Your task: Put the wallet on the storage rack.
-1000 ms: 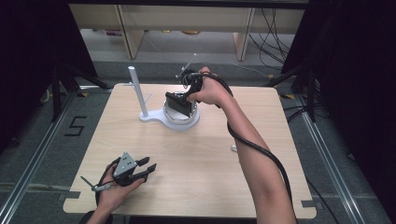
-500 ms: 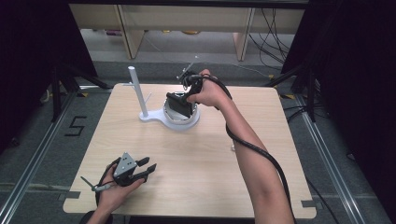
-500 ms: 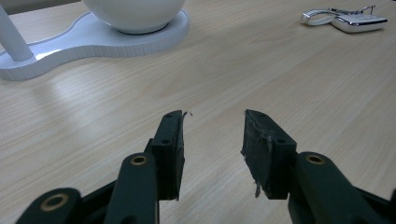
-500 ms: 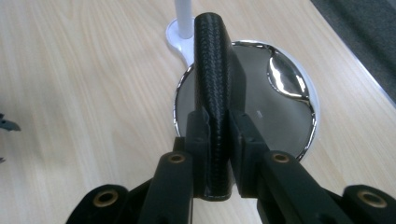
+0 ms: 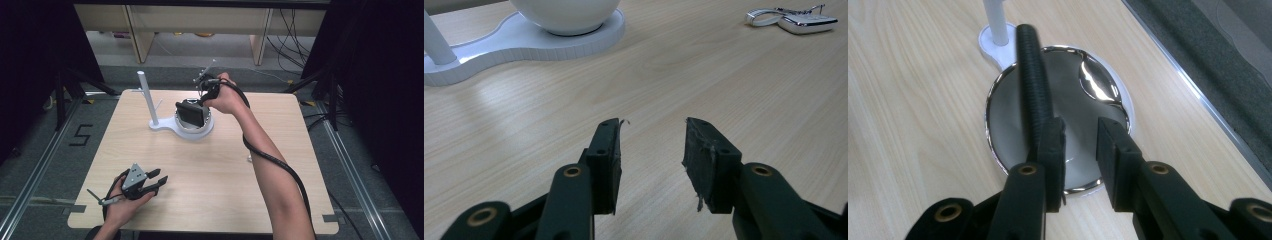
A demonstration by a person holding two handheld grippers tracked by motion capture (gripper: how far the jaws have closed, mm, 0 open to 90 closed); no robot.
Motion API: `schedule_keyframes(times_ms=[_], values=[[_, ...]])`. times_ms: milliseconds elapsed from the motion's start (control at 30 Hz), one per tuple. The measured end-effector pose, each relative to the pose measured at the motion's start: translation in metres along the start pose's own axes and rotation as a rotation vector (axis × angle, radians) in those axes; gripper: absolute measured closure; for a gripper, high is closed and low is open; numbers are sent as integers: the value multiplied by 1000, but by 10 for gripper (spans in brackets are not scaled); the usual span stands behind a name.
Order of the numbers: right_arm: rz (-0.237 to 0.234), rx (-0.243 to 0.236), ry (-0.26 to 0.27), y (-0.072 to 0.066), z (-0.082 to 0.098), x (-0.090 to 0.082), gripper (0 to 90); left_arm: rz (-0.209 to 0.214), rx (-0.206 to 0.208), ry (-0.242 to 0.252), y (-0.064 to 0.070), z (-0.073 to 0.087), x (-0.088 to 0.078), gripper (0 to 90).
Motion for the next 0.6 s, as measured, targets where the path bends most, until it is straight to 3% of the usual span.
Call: schedule_keyframes(times_ms=[100, 267, 300, 500, 533, 600], values=[[22, 28, 11, 0, 4, -4, 681, 6, -1, 8, -1, 0, 0, 576], [39, 32, 19, -1, 11, -11, 658, 1, -2, 5, -1, 0, 1, 576], [40, 54, 18, -2, 13, -13, 654, 9, -7, 7, 0, 0, 2, 577], [69, 57, 13, -4, 24, -28, 635, -2, 1, 4, 0, 0, 0, 576], [71, 40, 15, -3, 27, -30, 630, -1, -1, 4, 0, 0, 1, 576], [81, 66, 11, -5, 35, -38, 627, 7, 3, 2, 0, 0, 2, 576]])
Point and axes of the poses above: each handheld gripper's, and its own axes: x roughly forward along the jaws, z roughly out of its underside, y roughly to its right, the point moved 2 cm from there along x, roughly forward along the jaws, and after that the axes turned 13 degrees about -x, right-handed, at the moved point
